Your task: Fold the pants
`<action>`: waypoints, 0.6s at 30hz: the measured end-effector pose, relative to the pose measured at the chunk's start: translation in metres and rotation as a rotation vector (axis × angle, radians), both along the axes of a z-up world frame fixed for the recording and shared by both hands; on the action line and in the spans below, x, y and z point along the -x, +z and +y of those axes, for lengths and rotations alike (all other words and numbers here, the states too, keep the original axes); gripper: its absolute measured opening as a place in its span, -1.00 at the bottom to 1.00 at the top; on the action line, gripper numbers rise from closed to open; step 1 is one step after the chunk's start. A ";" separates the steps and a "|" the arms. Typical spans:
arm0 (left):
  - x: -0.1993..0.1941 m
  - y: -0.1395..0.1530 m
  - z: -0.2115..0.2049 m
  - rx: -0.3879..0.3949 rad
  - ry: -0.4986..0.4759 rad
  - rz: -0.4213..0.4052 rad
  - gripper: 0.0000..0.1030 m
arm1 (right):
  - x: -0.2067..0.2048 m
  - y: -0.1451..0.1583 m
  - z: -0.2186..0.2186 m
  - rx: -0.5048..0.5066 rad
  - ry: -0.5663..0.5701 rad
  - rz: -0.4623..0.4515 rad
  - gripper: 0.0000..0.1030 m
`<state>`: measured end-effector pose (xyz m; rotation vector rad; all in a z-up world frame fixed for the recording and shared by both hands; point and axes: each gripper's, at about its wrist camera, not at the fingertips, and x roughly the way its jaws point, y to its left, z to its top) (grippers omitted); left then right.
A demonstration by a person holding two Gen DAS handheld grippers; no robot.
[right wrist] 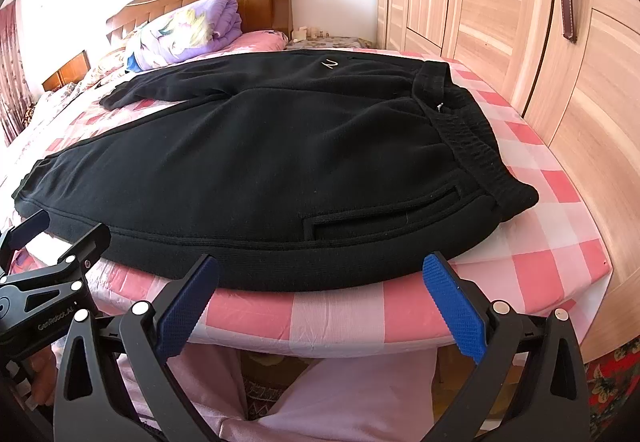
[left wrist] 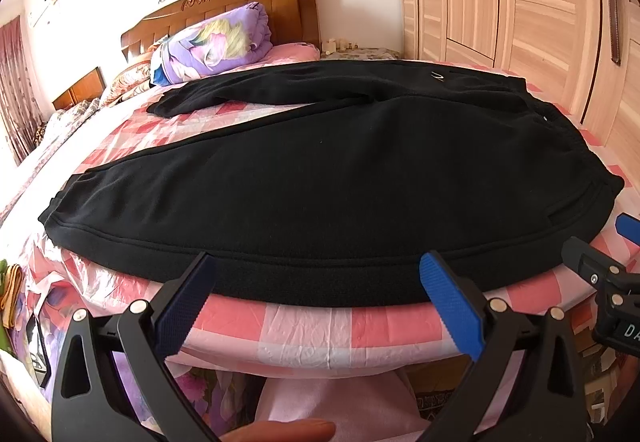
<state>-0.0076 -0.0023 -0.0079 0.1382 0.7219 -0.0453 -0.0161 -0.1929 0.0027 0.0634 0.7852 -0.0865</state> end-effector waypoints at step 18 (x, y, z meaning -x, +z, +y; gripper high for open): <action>0.004 0.003 -0.001 0.013 -0.015 -0.002 0.97 | 0.003 0.000 -0.010 -0.049 -0.030 -0.011 0.92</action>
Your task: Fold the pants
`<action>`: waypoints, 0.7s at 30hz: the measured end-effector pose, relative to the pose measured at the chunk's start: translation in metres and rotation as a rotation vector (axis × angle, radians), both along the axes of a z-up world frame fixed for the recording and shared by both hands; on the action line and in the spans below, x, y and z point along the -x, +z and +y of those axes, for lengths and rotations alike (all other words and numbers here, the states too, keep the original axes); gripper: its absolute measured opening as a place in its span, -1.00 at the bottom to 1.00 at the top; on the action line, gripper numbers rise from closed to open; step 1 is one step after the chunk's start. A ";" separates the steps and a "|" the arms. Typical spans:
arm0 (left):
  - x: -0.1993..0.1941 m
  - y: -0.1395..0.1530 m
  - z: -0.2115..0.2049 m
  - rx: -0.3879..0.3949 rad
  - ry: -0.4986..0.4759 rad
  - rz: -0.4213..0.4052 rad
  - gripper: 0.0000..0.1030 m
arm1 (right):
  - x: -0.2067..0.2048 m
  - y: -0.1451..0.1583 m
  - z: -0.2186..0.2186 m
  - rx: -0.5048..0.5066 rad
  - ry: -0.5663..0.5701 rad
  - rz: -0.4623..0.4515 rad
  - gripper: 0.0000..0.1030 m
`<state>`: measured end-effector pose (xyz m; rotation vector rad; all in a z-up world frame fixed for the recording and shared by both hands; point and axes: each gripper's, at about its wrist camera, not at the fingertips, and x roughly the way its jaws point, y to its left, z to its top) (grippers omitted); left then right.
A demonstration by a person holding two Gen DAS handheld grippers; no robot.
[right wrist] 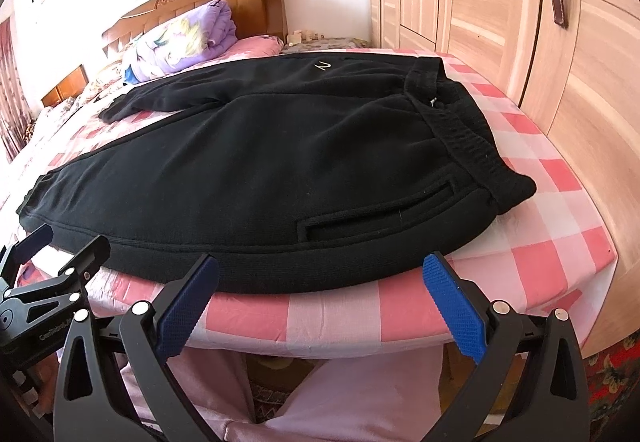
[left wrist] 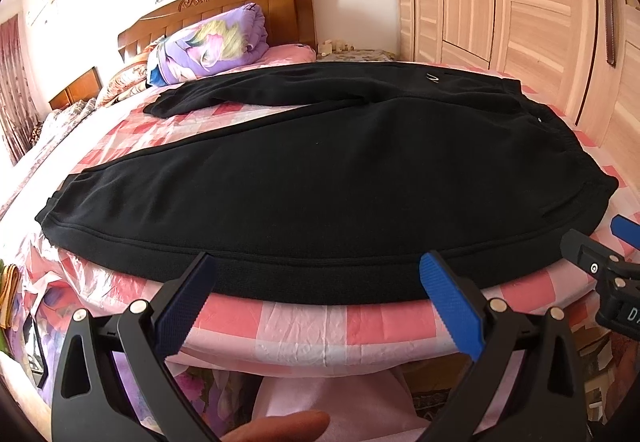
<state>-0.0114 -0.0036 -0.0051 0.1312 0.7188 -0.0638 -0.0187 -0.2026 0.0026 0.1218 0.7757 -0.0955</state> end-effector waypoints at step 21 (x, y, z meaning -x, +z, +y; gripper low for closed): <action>0.037 0.022 0.023 0.055 0.073 -0.123 0.97 | 0.042 0.001 -0.004 -0.136 0.089 -0.095 0.92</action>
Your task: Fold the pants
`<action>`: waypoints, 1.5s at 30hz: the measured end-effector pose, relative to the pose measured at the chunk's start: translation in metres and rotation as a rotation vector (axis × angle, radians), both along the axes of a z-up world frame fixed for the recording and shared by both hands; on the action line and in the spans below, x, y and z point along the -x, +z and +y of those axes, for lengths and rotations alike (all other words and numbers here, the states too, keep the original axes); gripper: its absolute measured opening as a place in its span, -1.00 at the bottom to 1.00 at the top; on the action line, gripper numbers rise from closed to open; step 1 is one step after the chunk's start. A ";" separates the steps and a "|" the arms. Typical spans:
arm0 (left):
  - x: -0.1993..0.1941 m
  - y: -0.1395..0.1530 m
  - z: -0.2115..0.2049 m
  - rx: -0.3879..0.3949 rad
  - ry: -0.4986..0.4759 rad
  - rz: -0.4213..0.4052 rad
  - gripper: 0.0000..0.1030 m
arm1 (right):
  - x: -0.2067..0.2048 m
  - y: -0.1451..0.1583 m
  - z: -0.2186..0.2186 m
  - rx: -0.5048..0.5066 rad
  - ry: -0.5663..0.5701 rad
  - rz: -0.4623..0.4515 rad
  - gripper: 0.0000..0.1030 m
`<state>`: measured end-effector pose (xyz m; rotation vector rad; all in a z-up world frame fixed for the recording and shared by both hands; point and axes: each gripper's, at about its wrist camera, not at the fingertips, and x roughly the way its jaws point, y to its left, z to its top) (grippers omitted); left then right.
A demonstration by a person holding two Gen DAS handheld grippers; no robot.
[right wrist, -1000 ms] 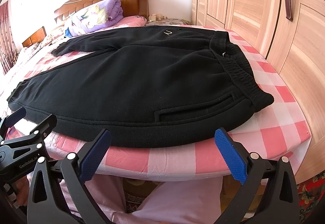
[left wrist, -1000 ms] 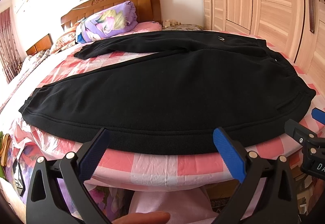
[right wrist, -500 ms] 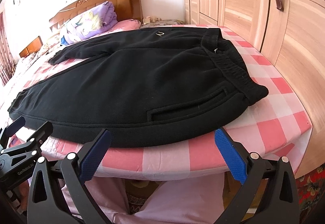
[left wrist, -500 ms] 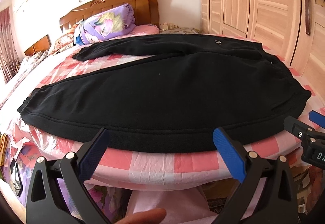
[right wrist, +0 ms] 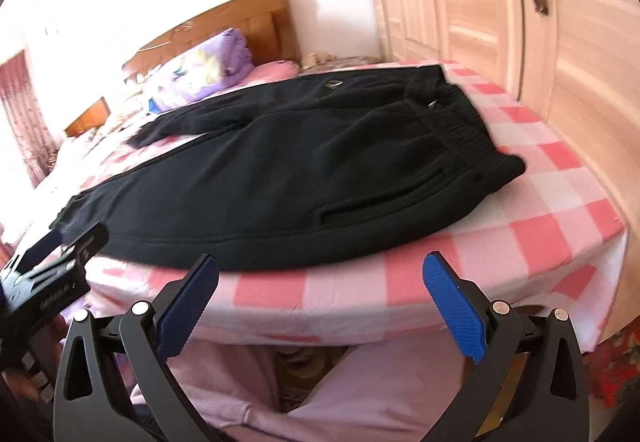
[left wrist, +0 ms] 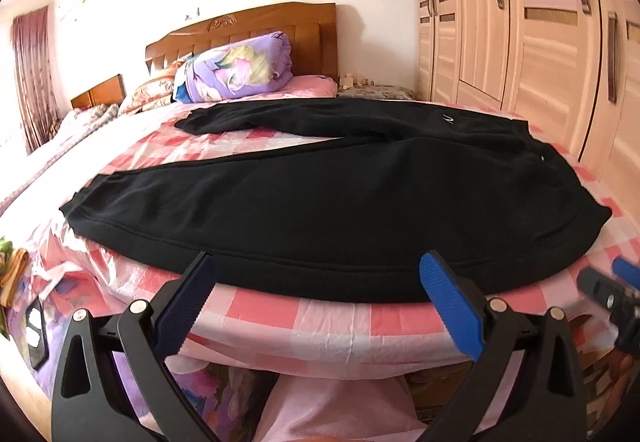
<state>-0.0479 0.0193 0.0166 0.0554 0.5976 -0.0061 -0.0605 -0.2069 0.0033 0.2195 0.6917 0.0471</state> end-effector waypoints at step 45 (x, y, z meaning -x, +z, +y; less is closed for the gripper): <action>-0.463 0.005 -0.020 0.374 -0.358 0.570 0.16 | -0.505 0.013 -0.040 0.368 0.663 0.233 -0.79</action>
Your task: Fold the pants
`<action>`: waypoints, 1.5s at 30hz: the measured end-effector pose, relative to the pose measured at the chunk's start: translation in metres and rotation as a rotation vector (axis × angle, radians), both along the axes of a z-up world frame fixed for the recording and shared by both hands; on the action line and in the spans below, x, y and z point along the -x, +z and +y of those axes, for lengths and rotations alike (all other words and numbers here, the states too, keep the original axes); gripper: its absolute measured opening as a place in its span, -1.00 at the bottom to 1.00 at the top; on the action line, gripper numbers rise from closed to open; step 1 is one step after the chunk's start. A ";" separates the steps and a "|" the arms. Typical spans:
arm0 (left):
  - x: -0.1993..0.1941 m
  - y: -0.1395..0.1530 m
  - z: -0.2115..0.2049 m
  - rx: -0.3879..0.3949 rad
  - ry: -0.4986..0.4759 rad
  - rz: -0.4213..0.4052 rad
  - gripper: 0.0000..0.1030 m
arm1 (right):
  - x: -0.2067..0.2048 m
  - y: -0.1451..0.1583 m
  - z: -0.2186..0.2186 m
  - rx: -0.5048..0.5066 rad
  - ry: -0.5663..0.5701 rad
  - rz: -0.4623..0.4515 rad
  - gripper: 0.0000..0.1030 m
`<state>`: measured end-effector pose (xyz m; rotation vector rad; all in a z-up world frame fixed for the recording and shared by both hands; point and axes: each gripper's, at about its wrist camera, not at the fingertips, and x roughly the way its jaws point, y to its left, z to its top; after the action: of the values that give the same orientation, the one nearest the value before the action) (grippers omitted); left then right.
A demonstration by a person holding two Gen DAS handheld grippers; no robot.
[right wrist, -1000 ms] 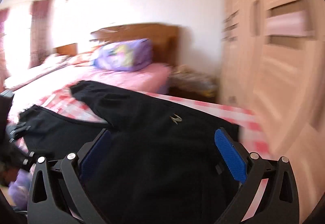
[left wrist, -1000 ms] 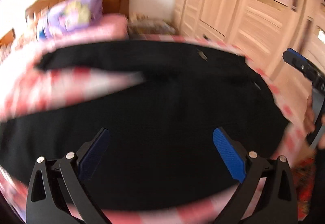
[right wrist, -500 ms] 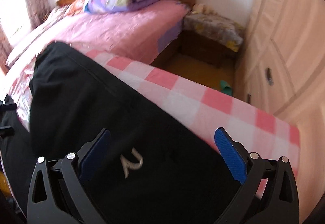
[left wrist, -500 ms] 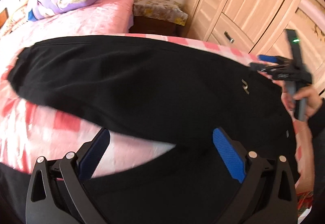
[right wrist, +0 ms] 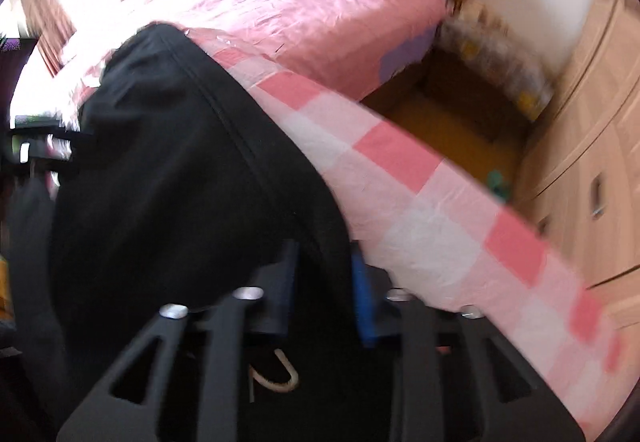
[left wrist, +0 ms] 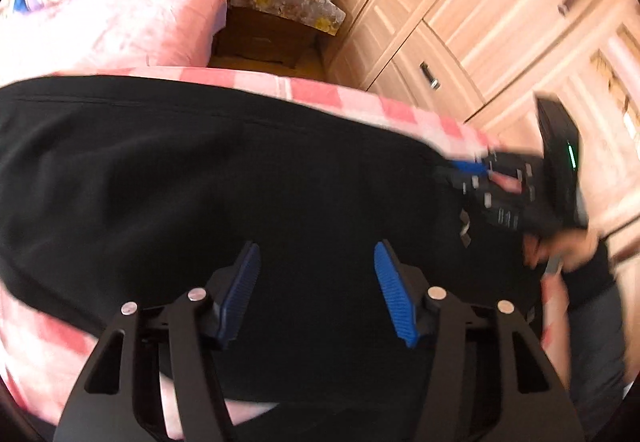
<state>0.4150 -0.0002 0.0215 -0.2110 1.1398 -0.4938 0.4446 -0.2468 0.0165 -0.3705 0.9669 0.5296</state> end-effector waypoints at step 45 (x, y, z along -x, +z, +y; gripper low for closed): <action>0.268 -0.062 0.053 0.280 0.134 -0.221 0.45 | 0.364 -0.010 -0.140 -0.860 -0.873 -0.162 0.55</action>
<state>0.1467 0.0530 -0.0410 -0.4621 0.8329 -0.5423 0.0804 -0.3870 0.0064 0.7527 0.5805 0.0677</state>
